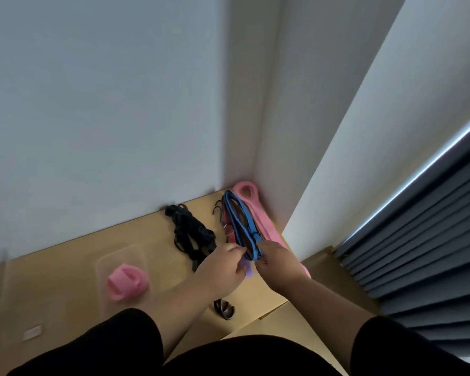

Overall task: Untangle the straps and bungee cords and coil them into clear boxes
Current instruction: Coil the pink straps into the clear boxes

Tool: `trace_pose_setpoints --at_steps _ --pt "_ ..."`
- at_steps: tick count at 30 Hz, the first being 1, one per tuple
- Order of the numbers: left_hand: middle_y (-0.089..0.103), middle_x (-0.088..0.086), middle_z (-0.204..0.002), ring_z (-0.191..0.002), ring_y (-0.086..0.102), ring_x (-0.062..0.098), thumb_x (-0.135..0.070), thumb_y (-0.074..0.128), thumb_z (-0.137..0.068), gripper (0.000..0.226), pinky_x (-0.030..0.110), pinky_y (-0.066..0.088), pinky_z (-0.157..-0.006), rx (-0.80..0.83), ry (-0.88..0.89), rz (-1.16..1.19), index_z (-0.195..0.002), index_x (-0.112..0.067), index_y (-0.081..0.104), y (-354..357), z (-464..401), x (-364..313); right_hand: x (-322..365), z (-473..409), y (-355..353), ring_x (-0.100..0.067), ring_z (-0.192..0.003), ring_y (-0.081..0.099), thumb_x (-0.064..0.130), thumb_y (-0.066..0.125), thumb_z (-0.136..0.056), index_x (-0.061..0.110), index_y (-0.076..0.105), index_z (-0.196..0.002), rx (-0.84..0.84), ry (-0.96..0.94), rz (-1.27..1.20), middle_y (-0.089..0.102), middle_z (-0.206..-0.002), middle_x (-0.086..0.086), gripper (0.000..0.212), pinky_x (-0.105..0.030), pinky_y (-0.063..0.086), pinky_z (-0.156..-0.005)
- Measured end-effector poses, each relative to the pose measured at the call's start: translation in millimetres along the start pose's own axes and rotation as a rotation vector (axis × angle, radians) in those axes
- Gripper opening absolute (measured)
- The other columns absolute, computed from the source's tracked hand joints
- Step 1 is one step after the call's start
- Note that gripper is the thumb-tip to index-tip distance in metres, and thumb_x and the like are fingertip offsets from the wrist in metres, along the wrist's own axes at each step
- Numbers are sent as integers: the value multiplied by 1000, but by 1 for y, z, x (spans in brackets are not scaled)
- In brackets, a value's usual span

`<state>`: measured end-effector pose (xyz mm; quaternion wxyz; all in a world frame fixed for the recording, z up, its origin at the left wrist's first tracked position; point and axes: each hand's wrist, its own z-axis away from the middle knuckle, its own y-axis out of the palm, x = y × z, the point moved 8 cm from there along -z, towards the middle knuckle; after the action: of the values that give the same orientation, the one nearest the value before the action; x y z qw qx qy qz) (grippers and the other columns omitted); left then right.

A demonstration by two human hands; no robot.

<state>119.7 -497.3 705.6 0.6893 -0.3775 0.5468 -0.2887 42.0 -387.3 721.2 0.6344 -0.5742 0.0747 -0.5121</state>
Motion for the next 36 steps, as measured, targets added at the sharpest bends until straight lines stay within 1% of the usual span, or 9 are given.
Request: trace_pose_setpoints --at_steps 6,9,11,13,17,25,29,32,36 --pt "53 -7 -137 -125 49 11 -36 53 -97 43 30 46 -103 64 46 9 -137 -20 55 41 -36 -45 -71 -2 -24 -15 -108 62 28 53 -94 25 68 -123 -6 104 27 66 -121 7 33 -24 50 -96" --pt "56 -15 -126 -118 49 4 -40 57 -94 30 24 43 -93 113 75 -8 -123 -31 58 62 -44 -62 -93 0 -26 -14 -93 66 27 64 -84 20 73 -99 53 107 -35 70 -98 6 19 -31 58 -90" --pt "55 -16 -120 -116 50 3 -38 60 -92 21 22 42 -92 162 100 -30 -112 -32 57 81 -49 -72 -107 4 -26 -9 -90 63 30 60 -90 25 72 -98 72 88 15 67 -95 9 15 -26 55 -88" --pt "53 -13 -117 -114 49 7 -38 60 -91 18 24 43 -95 200 116 -66 -106 -31 55 97 -50 -77 -115 10 -20 -10 -98 59 32 56 -94 31 71 -110 83 7 84 65 -105 11 22 -24 49 -92" --pt "52 -9 -123 -119 44 8 -38 61 -93 30 25 38 -102 182 137 -90 -120 -25 59 115 -48 -76 -125 22 -2 -16 -123 49 28 64 -93 34 59 -136 151 -136 269 57 -133 10 43 -32 42 -108" --pt "55 -3 -113 -112 48 13 -42 51 -101 28 29 48 -93 111 171 -153 -109 -19 63 123 -44 -73 -122 24 4 -21 -122 47 35 56 -98 32 61 -124 67 -284 467 58 -126 10 27 -37 33 -112" --pt "55 -12 -116 -104 52 1 -36 49 -102 21 11 40 -82 113 59 38 -115 -23 60 109 -42 -67 -112 25 -12 -19 -117 53 22 51 -99 27 62 -121 -34 -341 391 61 -123 8 25 -33 37 -111" --pt "54 -21 -111 -96 52 -12 -36 58 -98 14 5 41 -70 85 -37 173 -112 -31 59 93 -41 -61 -94 27 -32 -19 -107 60 22 59 -97 24 66 -118 -97 -424 325 67 -116 6 23 -30 45 -102" --pt "57 -22 -112 -103 57 -3 -36 62 -97 20 12 43 -81 16 -61 237 -117 -33 59 70 -45 -58 -62 36 -63 -20 -89 67 21 78 -86 18 73 -109 -185 -531 289 73 -101 0 23 -32 55 -84"
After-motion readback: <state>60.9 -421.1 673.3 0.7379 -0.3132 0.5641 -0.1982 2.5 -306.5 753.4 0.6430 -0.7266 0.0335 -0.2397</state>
